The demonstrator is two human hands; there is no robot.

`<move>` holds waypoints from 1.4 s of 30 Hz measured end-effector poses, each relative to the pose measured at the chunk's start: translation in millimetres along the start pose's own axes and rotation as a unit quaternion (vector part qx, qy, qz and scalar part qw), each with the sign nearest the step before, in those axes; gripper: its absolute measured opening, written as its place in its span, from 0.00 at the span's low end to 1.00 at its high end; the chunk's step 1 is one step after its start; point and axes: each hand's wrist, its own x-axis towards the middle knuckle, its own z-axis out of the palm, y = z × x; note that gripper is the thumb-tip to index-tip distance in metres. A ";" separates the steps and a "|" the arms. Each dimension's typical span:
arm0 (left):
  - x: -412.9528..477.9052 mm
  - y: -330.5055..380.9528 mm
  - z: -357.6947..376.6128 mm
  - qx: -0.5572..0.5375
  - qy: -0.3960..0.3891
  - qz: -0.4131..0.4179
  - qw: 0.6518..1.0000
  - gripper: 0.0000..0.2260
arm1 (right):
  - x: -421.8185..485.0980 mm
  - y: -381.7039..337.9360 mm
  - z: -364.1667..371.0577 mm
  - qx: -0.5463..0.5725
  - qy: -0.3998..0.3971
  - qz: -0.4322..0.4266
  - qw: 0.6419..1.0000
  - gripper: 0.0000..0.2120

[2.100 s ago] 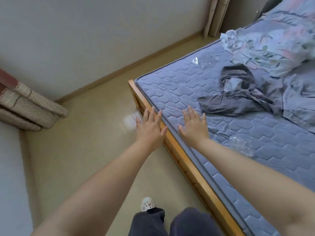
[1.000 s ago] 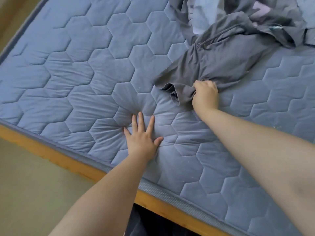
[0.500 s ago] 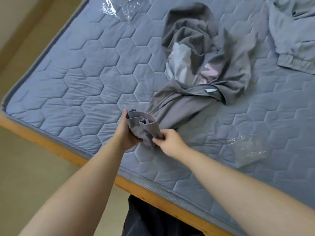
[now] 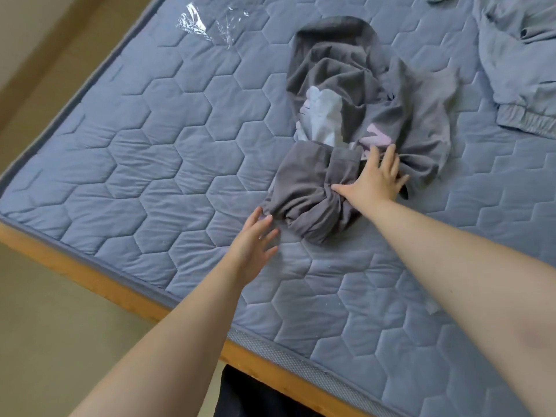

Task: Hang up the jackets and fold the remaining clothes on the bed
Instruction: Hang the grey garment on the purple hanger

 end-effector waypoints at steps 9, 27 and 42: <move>23.2 -9.4 4.5 -0.019 -0.040 0.012 0.999 0.26 | 40.5 5.3 18.3 0.088 -0.112 -0.007 0.990 0.50; -92.8 4.9 16.4 0.697 0.103 0.335 0.626 0.49 | -176.8 -3.9 -29.9 0.076 0.069 -0.398 0.912 0.06; -371.6 38.0 113.3 0.669 0.220 0.513 0.491 0.11 | -339.9 44.9 -249.3 0.166 0.228 -0.451 0.847 0.14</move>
